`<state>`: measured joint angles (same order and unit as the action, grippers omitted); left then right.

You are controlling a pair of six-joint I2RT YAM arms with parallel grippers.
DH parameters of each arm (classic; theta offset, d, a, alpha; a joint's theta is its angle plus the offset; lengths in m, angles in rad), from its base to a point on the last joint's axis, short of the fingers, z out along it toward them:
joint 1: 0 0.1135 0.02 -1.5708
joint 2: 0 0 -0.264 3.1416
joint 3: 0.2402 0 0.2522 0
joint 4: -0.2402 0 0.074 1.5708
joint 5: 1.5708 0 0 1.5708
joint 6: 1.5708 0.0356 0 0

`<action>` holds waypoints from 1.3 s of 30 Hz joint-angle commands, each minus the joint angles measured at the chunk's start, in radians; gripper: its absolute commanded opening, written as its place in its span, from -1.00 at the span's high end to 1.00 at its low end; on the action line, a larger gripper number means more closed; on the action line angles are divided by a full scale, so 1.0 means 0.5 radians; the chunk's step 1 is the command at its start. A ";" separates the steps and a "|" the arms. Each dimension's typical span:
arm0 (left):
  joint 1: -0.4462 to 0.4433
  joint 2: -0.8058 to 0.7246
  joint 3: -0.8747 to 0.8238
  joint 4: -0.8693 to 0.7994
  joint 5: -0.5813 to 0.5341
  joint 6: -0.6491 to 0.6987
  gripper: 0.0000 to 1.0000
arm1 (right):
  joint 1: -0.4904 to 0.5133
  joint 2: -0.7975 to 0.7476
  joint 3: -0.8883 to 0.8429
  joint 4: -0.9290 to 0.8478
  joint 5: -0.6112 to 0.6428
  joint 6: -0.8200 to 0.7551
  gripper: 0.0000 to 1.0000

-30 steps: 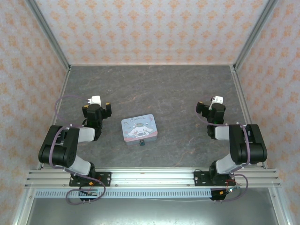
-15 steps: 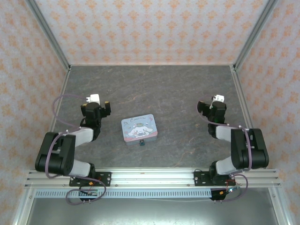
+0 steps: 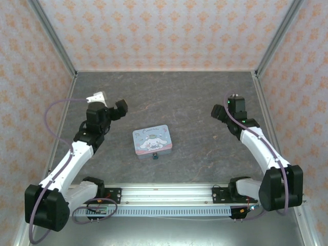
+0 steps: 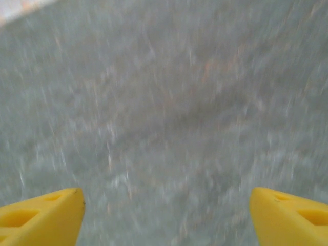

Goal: Unlock the padlock with the key

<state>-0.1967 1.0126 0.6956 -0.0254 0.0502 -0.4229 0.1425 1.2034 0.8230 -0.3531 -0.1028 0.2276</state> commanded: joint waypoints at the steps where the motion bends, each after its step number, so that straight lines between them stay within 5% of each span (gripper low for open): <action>1: -0.142 -0.064 -0.011 -0.204 0.114 -0.211 -1.00 | 0.040 0.034 0.005 -0.415 -0.026 0.108 -0.57; 9: -0.279 0.006 -0.051 -0.083 0.098 -0.332 -1.00 | 0.067 0.426 0.050 -0.463 -0.123 0.103 -0.03; 28: -0.334 0.055 -0.002 -0.118 0.048 -0.323 -1.00 | 0.110 0.784 0.097 -0.389 -0.134 0.207 0.33; 39: -0.337 0.064 0.038 -0.144 0.050 -0.294 -1.00 | 0.129 0.734 0.066 -0.347 -0.160 0.196 0.92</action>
<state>-0.3603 1.0370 0.6785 -0.0643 0.0963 -0.5785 0.1963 1.5787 0.8604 -0.5301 -0.1730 0.3256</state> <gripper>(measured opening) 0.999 0.056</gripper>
